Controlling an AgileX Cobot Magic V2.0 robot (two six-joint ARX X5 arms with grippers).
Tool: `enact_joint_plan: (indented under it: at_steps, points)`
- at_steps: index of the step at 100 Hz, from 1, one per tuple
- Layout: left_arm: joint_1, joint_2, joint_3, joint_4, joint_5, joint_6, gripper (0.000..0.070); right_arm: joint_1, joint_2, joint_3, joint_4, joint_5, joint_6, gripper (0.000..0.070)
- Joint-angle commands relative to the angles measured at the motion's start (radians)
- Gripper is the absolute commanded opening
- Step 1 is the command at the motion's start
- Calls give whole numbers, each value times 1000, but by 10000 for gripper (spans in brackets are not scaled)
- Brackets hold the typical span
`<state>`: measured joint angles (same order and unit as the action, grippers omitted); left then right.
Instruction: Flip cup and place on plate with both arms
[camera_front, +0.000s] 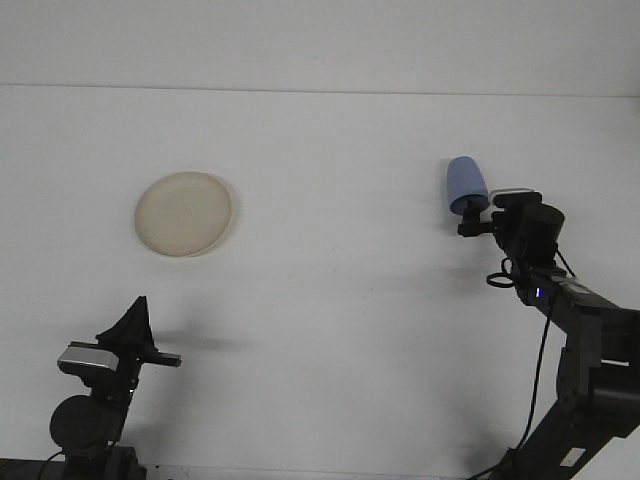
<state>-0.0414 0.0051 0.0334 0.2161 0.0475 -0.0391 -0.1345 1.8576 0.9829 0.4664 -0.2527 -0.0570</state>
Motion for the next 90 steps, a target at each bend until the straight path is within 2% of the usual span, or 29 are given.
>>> enact_joint_plan:
  at_steps: [1,22,30,51,61,64,90]
  points:
    - [2,-2,-19,10,-3,8,12,-3,46,39,12,-18,-19,548]
    - [2,-2,-19,10,-3,8,11,-3,119,111,12,-36,-19,546]
    - [2,-2,-19,10,-3,8,12,-3,138,129,12,-37,-19,509]
    - [2,-2,-19,10,-3,8,12,-3,159,139,43,-72,-21,226]
    - [2,-2,-19,10,-3,8,12,-3,159,139,57,-96,-20,41]
    - [2,-2,-19,10,-3,8,11,-3,159,139,58,-100,-19,4]
    - [2,-2,-19,10,-3,8,11,-2,113,139,-16,-117,-12,3]
